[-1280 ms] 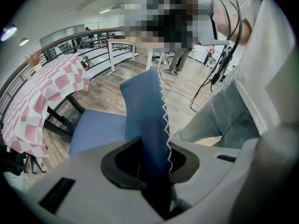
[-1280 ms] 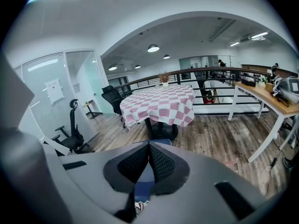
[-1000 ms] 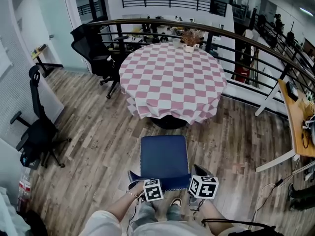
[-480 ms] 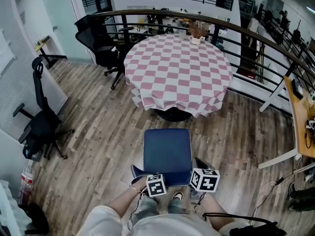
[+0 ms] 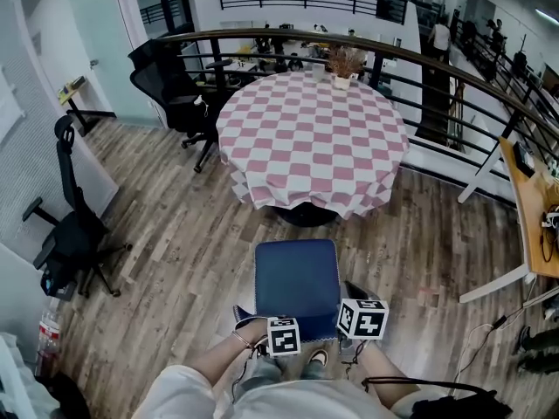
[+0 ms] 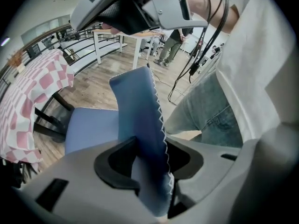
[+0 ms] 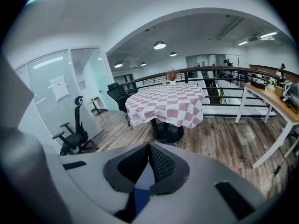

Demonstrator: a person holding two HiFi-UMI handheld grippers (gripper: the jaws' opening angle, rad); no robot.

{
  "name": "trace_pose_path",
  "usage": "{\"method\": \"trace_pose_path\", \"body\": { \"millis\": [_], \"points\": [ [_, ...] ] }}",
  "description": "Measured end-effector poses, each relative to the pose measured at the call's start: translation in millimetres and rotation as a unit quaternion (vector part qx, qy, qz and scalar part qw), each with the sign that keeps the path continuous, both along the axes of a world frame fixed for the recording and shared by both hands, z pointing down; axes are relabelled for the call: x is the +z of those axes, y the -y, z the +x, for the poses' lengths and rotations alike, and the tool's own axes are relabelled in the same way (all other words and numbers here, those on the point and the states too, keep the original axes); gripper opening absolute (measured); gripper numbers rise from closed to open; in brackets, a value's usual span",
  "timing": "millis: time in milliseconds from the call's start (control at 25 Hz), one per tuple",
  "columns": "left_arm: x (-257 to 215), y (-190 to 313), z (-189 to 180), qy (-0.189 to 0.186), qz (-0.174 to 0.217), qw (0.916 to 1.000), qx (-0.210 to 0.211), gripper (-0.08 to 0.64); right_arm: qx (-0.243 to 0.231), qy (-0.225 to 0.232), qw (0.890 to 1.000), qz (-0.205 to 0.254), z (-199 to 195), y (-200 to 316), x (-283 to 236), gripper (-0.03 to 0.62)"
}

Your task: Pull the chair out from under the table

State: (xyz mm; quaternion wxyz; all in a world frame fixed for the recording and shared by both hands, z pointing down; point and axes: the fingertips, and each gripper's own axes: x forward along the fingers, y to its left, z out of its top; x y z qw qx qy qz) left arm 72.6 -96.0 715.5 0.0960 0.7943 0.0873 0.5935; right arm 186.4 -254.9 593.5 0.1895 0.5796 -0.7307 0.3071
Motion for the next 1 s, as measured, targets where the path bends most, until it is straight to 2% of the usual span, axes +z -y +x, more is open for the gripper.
{"method": "trace_pose_path", "body": {
  "millis": [120,200,280,400,480,560,600,680,760,920,1000],
  "points": [
    [-11,-5,-8,0.013,-0.033,0.9993,0.014,0.17,-0.004,-0.002,1.0,0.002,-3,7,-3,0.018],
    [-22,-1,-8,0.004,-0.041,0.9989,0.022,0.17,-0.009,-0.002,1.0,0.004,-8,12,-5,0.018],
    [-39,3,-8,-0.014,-0.063,0.9976,0.024,0.167,-0.017,-0.002,1.0,0.003,-14,16,-7,0.018],
    [-69,17,-5,-0.059,-0.09,0.9942,-0.001,0.162,-0.027,-0.001,1.0,0.001,-23,25,-8,0.018],
    [-87,38,-3,-0.093,-0.075,0.9922,-0.034,0.153,-0.033,0.0,0.999,0.004,-30,32,-11,0.018],
    [-101,72,-2,-0.126,-0.028,0.9879,-0.087,0.116,-0.04,0.0,0.999,0.01,-37,40,-16,0.018],
    [-108,90,-2,-0.144,0.0,0.9826,-0.118,0.076,-0.043,0.0,0.999,0.013,-40,44,-19,0.018],
    [-126,125,-3,-0.184,0.046,0.9658,-0.177,0.038,-0.046,-0.002,0.999,0.022,-44,53,-25,0.018],
    [-144,156,-5,-0.22,0.087,0.9426,-0.235,0.031,-0.046,-0.003,0.998,0.034,-46,63,-33,0.018],
    [-165,206,-20,-0.255,0.182,0.8868,-0.339,0.006,-0.042,-0.007,0.998,0.053,-47,81,-47,0.018],
    [-171,223,-28,-0.268,0.211,0.8578,-0.384,0.005,-0.041,-0.009,0.997,0.059,-48,86,-51,0.018]
  ]
}}
